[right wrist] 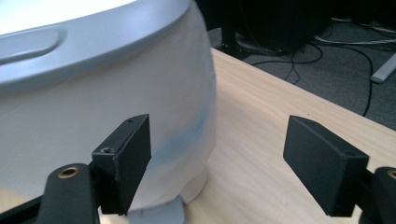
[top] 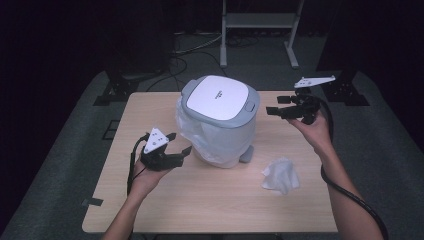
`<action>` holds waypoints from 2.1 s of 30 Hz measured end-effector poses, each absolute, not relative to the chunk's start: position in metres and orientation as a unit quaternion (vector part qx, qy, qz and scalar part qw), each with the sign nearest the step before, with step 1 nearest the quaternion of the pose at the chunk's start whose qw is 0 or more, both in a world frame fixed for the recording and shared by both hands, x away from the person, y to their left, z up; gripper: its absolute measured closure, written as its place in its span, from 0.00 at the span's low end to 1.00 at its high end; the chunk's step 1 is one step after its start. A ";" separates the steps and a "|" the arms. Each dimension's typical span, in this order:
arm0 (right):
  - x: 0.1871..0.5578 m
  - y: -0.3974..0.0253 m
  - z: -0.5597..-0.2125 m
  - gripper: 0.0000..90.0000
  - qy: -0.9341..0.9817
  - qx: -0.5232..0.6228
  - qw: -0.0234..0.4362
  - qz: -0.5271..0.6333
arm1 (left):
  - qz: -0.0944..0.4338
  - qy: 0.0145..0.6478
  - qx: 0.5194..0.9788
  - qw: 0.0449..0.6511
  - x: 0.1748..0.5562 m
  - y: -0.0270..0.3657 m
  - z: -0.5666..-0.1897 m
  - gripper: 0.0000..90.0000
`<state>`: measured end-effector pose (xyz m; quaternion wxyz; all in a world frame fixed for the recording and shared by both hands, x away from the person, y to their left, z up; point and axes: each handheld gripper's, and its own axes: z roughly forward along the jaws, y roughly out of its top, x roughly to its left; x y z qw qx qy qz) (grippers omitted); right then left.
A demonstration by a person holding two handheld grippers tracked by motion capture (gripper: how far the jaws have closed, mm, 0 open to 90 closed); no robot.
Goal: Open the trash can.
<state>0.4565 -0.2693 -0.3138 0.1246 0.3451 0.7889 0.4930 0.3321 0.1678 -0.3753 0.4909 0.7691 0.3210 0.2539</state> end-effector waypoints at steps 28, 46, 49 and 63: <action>0.520 -0.228 -0.327 0.27 0.788 0.348 0.134 0.489 | 0.271 0.358 0.769 0.455 0.345 0.151 -0.369 0.39; 0.509 -0.231 -0.329 0.36 0.789 0.329 0.126 0.503 | 0.277 0.377 0.766 0.440 0.362 0.154 -0.374 0.38; 0.506 -0.231 -0.330 0.36 0.789 0.327 0.119 0.507 | 0.280 0.381 0.765 0.437 0.364 0.158 -0.373 0.38; 0.484 -0.227 -0.331 0.40 0.794 0.306 0.104 0.515 | 0.296 0.393 0.760 0.425 0.377 0.173 -0.372 0.38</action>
